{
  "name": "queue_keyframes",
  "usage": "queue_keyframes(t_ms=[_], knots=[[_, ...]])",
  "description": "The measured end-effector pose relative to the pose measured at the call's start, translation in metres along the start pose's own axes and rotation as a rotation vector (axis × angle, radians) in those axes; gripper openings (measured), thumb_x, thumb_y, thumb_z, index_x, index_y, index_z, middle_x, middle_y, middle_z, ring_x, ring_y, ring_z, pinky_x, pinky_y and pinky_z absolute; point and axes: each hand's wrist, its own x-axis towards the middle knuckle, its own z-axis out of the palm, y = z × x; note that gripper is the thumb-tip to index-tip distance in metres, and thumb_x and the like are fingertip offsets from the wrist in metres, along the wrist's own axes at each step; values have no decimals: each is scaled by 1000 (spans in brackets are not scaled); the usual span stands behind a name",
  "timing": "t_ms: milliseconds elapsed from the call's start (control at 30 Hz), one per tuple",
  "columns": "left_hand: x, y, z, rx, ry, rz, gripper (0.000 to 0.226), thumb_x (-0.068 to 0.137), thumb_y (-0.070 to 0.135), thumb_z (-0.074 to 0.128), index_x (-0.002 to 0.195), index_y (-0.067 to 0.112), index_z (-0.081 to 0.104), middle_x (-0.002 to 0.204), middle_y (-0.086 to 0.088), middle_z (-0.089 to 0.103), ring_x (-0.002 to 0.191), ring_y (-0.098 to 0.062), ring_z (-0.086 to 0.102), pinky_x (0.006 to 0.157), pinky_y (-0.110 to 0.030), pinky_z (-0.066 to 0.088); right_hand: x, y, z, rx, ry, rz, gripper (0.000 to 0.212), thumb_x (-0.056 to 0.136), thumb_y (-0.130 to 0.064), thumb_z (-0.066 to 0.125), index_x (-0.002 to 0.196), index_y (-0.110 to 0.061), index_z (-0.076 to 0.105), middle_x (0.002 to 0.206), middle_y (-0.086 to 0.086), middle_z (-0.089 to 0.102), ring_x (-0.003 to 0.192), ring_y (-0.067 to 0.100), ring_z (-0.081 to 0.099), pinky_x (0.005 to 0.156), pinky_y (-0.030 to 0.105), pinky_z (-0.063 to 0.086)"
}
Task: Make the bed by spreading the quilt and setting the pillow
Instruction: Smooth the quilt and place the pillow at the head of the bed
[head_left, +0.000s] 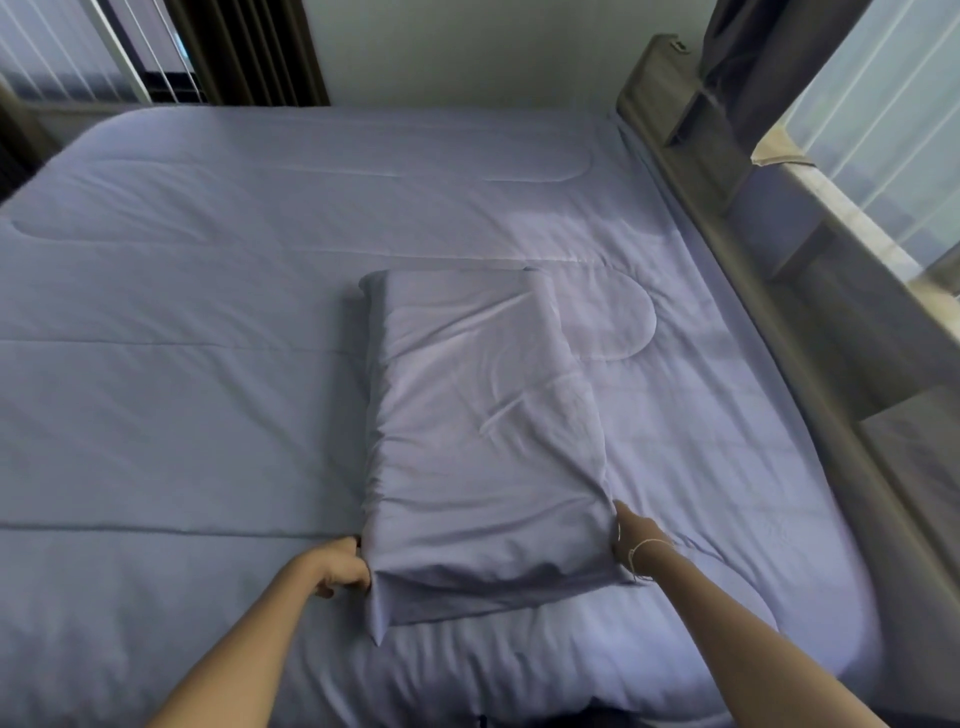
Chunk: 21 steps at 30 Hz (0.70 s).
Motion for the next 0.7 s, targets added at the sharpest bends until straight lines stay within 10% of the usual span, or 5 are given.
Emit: queue_keyframes(t_ms=[267,400,600,700], knots=[[12,-5,12,-102,99,212,42,65,11,84,101,6,64,77,-4,67,60,-15,59,54,-26,49,-17,-17,18,113,24,-8,103,79,-23,58,145,-35,-20,108,21,61,97,37,61,80,36,49],[25,-22,16,110,251,242,62,63,17,82,120,9,59,116,-11,66,103,-28,63,86,-40,54,-24,-8,23,84,99,-35,87,80,-15,56,147,-28,2,100,20,59,91,36,60,74,37,46],[2,-46,-3,604,112,9,64,83,25,70,137,6,41,132,-10,56,116,-23,57,96,-29,45,-26,26,21,-42,147,84,64,85,-6,50,143,-16,22,117,21,57,108,36,57,84,39,48],[1,-42,-17,523,429,60,50,88,21,56,135,13,44,135,-13,54,119,-29,55,97,-36,47,-25,14,10,-27,306,93,67,84,-12,46,145,-17,20,115,18,61,108,35,57,94,39,42]])
